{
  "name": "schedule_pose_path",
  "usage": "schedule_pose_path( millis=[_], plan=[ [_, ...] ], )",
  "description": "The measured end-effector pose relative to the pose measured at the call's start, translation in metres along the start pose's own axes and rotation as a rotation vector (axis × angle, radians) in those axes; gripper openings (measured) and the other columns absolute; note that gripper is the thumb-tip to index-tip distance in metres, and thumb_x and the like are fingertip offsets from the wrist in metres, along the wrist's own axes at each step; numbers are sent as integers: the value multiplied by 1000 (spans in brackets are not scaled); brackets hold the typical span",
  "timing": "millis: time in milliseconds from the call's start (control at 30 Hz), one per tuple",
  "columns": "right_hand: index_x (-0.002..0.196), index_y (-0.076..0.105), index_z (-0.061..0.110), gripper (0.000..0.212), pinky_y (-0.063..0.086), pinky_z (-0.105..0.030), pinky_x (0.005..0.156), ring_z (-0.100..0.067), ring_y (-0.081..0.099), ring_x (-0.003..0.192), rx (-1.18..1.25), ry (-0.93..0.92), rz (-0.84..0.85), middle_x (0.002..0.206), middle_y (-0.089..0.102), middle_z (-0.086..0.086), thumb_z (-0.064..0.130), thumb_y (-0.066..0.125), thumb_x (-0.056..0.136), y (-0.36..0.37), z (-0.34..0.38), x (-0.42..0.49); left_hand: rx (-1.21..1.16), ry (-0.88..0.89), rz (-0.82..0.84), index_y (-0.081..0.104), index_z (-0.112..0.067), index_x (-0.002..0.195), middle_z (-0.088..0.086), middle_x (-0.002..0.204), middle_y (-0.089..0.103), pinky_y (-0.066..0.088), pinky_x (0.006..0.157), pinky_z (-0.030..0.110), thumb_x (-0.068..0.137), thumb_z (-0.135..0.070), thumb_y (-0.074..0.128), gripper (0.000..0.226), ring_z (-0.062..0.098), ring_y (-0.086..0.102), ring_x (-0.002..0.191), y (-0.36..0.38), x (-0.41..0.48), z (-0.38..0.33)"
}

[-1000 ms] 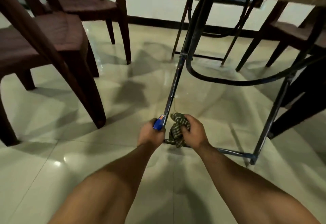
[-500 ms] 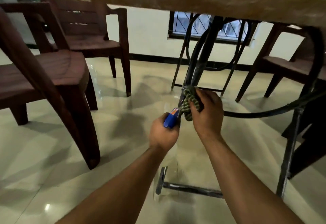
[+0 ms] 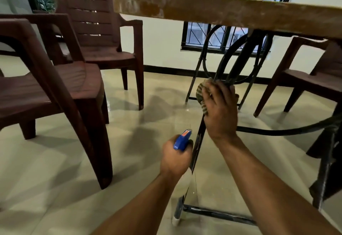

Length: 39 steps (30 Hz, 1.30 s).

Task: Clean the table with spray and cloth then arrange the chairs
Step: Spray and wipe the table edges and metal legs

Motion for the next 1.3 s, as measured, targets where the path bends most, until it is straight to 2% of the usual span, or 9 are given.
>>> schedule_pose_path(
  millis=[133, 233, 333, 467, 667, 833, 1033, 1200, 1300],
  plan=[
    [145, 50, 14, 69, 19, -47, 123, -22, 16, 152, 24, -28, 373, 158, 37, -2, -15, 54, 82, 29, 2, -54, -50, -8, 6, 62, -13, 76, 3, 60, 58, 54, 57, 57, 86, -14, 65, 10, 22, 54, 54, 6, -5, -5],
    [144, 51, 9, 69, 23, -45, 122, -23, 25, 149, 124, -39, 206, 153, 45, -6, -16, 52, 80, 3, -4, -28, -50, 1, 6, 62, -15, 73, -2, 56, 56, 55, 57, 56, 82, -21, 65, 10, 21, 53, 53, 8, -4, -11],
    [152, 36, 6, 76, 7, -46, 125, -25, 14, 152, -27, -45, 54, 162, 22, -2, -11, 55, 81, -21, -17, 9, -53, -3, -5, 64, -11, 80, 3, 60, 57, 56, 59, 57, 86, -17, 66, 8, 22, 54, 55, 8, -3, -14],
    [152, 30, 14, 82, 20, -44, 123, -22, 20, 151, 21, -21, 365, 160, 33, -2, -15, 60, 81, 16, -12, -51, -42, -12, -12, 64, -11, 82, 5, 62, 60, 56, 60, 57, 88, -16, 66, 8, 23, 55, 56, 8, -5, -14],
    [153, 35, 10, 70, 9, -41, 125, -18, 2, 153, 75, -32, 222, 163, 13, 4, -12, 40, 86, -4, -11, -13, -4, -4, 5, 64, -17, 84, 3, 62, 59, 58, 64, 55, 91, -13, 65, 9, 22, 56, 58, 13, -4, -18],
    [151, 41, 30, 73, 15, -38, 125, -10, 9, 152, 381, 17, 731, 164, 23, 9, -7, 54, 90, 29, 1, -84, 35, -11, -7, 65, -17, 82, 0, 60, 61, 58, 62, 56, 88, -11, 67, 9, 22, 58, 56, 12, -5, -6],
    [150, 39, 15, 83, 14, -41, 125, -4, -4, 150, 327, 83, 395, 162, 19, 9, -22, 50, 77, -5, -19, -51, 102, -76, 19, 62, -11, 82, 5, 62, 58, 58, 61, 54, 90, -18, 64, 11, 22, 54, 56, 15, -10, 8],
    [148, 47, 20, 62, 18, -39, 125, -6, 9, 150, 575, -14, 796, 162, 29, 3, 2, 50, 89, 40, 12, -118, 127, -104, 11, 62, -14, 79, 3, 60, 57, 57, 62, 57, 92, -20, 65, 14, 24, 55, 56, 8, -17, 32],
    [149, 44, 18, 76, 7, -24, 123, -6, 9, 149, 459, -10, 683, 162, 27, 3, -9, 59, 80, 49, -10, -118, 153, -114, 45, 62, -18, 81, 3, 61, 58, 58, 63, 55, 90, -28, 64, 14, 23, 56, 56, 5, -17, 42]
  ],
)
Point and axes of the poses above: each hand's wrist, its own x-axis towards the middle knuckle, its own y-axis out of the palm, z = x × y, the point moved 5 cm from there along x, towards the middle knuckle
